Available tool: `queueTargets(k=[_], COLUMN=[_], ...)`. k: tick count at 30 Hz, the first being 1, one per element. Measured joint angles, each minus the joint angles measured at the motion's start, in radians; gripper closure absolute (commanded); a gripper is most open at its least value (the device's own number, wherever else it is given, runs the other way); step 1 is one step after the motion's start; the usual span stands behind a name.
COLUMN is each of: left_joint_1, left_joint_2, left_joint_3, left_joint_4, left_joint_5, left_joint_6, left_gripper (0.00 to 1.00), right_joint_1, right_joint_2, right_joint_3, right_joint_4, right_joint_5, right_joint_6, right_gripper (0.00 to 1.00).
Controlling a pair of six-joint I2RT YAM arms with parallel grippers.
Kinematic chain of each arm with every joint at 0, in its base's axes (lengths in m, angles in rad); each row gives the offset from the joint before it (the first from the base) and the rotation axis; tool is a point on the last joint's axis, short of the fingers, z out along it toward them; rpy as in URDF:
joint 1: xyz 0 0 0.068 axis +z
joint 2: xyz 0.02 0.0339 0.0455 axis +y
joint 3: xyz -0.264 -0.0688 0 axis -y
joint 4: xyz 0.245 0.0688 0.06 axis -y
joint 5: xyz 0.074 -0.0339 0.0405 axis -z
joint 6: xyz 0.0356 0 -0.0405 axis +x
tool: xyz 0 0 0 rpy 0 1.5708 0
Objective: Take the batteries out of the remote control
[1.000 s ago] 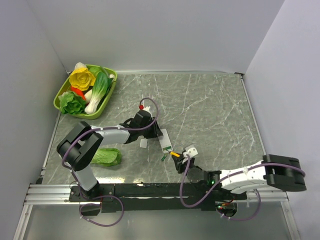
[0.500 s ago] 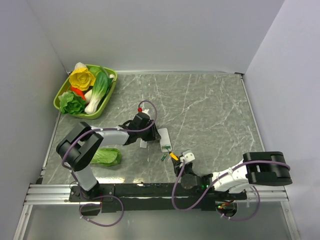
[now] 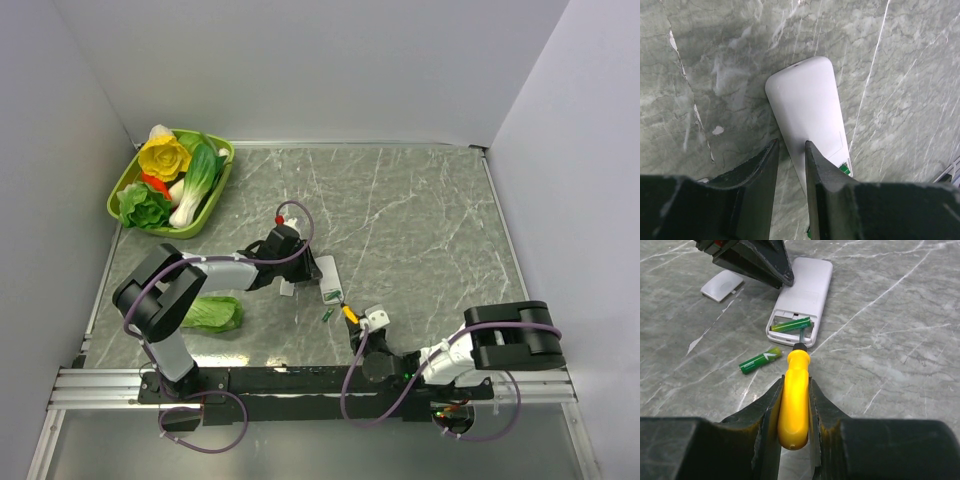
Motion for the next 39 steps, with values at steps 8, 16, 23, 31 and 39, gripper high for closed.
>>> queueTargets(k=[8,16,23,31,39], left_joint_1=[0.000,0.000,0.000,0.000,0.000], left_joint_2=[0.012,0.013,0.013,0.010,0.004], left_joint_3=[0.006,0.006,0.003,-0.013,-0.015], left_joint_4=[0.009,0.009,0.012,0.036,0.030], left_joint_5=[0.019,0.022,0.022,0.022,0.016], left_joint_6=[-0.008,-0.009,-0.012,-0.034,-0.034], left_gripper=[0.67,0.67,0.67,0.67,0.66], right_joint_1=[-0.041,-0.083,-0.148,-0.166,-0.191], right_joint_2=[0.009,0.004,0.007,0.013,0.013], right_joint_3=[-0.011,-0.013,-0.012,-0.002,0.001], right_joint_4=[0.096,0.158,0.195,0.208,0.220], right_joint_5=[-0.061,-0.162,-0.265,-0.301,-0.339], right_joint_6=[-0.089,-0.148,-0.189,-0.227,-0.249], right_gripper=[1.00,1.00,1.00,1.00,1.00])
